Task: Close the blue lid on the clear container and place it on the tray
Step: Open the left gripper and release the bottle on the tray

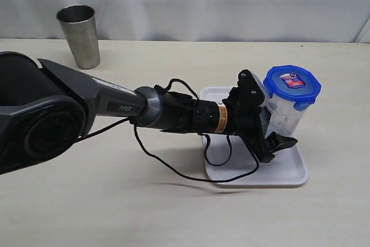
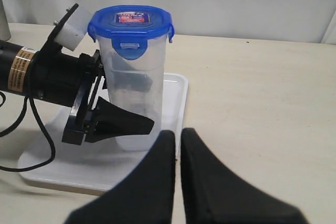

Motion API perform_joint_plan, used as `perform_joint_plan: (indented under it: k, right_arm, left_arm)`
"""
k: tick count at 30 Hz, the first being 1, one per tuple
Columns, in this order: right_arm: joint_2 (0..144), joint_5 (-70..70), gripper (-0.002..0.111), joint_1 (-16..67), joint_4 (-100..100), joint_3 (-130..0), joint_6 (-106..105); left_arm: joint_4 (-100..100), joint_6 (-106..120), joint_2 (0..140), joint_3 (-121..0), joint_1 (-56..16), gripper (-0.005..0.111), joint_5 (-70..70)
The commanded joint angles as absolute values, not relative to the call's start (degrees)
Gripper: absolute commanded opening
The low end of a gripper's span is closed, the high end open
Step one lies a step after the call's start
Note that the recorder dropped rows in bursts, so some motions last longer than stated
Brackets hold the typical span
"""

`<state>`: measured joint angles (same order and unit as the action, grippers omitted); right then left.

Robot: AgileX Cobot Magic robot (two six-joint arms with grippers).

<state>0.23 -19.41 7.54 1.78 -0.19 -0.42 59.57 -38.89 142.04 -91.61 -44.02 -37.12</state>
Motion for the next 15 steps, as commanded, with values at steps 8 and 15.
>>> perform_joint_plan:
  k: [8,15]
  right_arm:
    - [0.0,-19.56,0.005,7.51,2.18,0.0,-0.69]
    - [0.0,-19.56,0.005,7.51,2.18,0.0,-0.69]
  left_arm:
    - [61.52,-39.36,139.47,-87.24,-42.39,0.081,-34.78]
    - [62.97,-41.02,139.47,-86.68,-41.4,0.081,-34.66]
